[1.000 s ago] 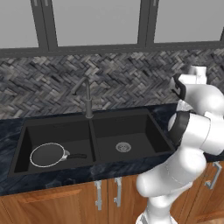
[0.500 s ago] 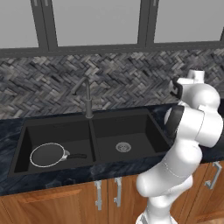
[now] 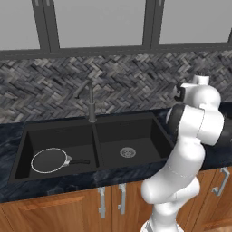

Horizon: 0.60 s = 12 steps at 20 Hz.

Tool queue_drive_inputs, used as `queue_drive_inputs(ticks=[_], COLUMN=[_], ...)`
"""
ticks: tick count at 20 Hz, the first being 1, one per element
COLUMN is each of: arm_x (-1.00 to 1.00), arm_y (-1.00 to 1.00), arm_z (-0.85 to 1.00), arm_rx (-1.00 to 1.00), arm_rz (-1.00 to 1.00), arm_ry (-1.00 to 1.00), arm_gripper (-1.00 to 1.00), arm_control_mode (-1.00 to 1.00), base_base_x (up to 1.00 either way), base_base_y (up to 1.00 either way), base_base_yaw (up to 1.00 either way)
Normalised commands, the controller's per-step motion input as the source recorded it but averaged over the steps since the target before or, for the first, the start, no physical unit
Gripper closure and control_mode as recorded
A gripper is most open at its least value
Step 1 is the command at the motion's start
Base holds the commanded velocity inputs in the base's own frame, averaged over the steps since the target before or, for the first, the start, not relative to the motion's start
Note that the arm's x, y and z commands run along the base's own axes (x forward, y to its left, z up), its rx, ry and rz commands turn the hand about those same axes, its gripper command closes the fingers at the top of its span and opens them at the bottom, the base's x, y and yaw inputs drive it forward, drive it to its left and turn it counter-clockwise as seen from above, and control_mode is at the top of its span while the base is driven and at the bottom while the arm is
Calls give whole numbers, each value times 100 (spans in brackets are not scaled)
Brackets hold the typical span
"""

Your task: Place the pan in the left basin and the glass cup in the right basin of the sink.

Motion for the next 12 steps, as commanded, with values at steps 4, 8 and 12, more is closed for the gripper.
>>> queue_drive_inputs(ticks=[4,8,12], arm_x=[20,18,19], arm_y=[-13,-13,-11], arm_z=[-15,-14,-14], arm_rx=[0,0,0], arm_rz=[0,0,-1], arm_ry=[0,0,0], arm_gripper=[-100,-100,-100], arm_control_mode=[-100,-100,-100], base_base_x=[0,0,0], base_base_y=[0,0,0], base_base_yaw=[0,0,0])
